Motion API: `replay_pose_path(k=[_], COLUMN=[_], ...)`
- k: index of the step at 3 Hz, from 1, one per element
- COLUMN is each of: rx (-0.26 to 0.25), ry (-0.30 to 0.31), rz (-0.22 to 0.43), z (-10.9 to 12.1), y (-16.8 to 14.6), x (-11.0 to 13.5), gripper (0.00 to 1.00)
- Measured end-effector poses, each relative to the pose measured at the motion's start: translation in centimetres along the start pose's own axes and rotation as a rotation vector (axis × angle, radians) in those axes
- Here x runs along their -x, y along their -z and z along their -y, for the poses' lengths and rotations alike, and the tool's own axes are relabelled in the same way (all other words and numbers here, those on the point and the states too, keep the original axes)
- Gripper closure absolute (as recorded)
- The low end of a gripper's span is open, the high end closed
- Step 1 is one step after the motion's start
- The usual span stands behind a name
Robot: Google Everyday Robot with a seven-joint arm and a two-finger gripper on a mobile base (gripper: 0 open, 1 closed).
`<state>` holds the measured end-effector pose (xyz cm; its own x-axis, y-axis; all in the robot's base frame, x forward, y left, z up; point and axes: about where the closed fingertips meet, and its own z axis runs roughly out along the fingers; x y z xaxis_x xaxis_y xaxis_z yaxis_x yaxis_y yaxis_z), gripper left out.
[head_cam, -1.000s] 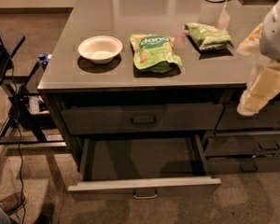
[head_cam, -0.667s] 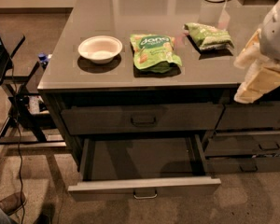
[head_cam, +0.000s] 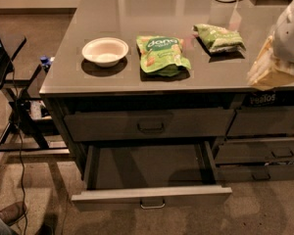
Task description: Close middle drawer
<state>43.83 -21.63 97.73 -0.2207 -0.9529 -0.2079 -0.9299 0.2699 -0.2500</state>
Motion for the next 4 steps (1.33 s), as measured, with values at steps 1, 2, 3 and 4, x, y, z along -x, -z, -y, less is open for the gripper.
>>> replay_pose_path(k=[1, 2, 3, 4], rx=[0.0, -0.001, -0.039, -0.046], ry=[0.0, 0.0, 0.007, 0.015], rz=[0.0, 0.0, -0.033, -0.094], z=[0.0, 0.0, 0.3, -0.5], y=[0.0, 0.0, 0.5, -0.6], x=[0.0, 0.0, -1.4, -4.6], gripper=[1.0, 1.0, 1.0, 1.0])
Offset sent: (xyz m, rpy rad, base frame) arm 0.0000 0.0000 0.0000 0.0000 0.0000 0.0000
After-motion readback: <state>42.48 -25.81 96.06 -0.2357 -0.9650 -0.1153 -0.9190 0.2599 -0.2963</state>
